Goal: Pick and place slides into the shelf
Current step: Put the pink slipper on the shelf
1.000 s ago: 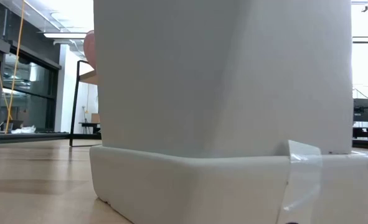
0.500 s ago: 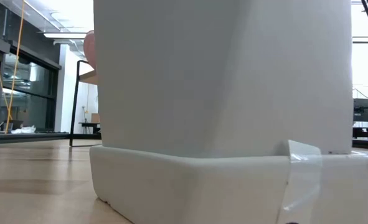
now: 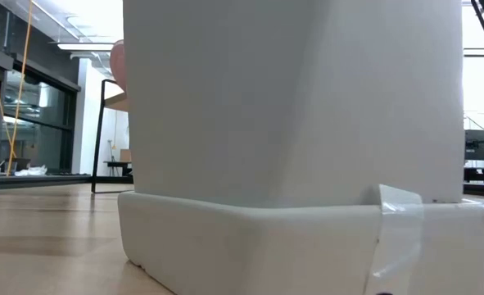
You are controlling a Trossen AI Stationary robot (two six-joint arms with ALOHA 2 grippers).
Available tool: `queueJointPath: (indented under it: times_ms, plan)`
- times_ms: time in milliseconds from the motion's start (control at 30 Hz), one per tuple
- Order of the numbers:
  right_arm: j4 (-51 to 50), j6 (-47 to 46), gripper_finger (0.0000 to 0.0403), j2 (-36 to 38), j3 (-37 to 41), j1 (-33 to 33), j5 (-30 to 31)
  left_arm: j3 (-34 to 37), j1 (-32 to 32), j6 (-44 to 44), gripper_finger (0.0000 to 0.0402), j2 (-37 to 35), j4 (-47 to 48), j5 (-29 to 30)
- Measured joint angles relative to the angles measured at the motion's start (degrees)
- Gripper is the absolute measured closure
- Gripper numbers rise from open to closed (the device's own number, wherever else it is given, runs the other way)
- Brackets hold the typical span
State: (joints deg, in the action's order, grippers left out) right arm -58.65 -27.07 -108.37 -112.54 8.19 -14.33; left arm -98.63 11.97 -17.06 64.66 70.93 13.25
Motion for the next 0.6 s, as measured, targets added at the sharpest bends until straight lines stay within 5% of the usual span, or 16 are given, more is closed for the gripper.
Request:
queueJointPath:
  times_ms: [333, 600]
  plan:
    - [12.9, -3.2, 0.022, -1.6, 0.0, 0.1, 5.6, 0.0, 0.0, -1.2, 0.0399, 0.0, 2.1, 0.0]
    - [17.5, -7.9, 0.022, -2.5, 0.1, 3.1, 1.7, 0.0, 0.0, -1.2, 0.0399, 0.0, 3.0, 0.0]
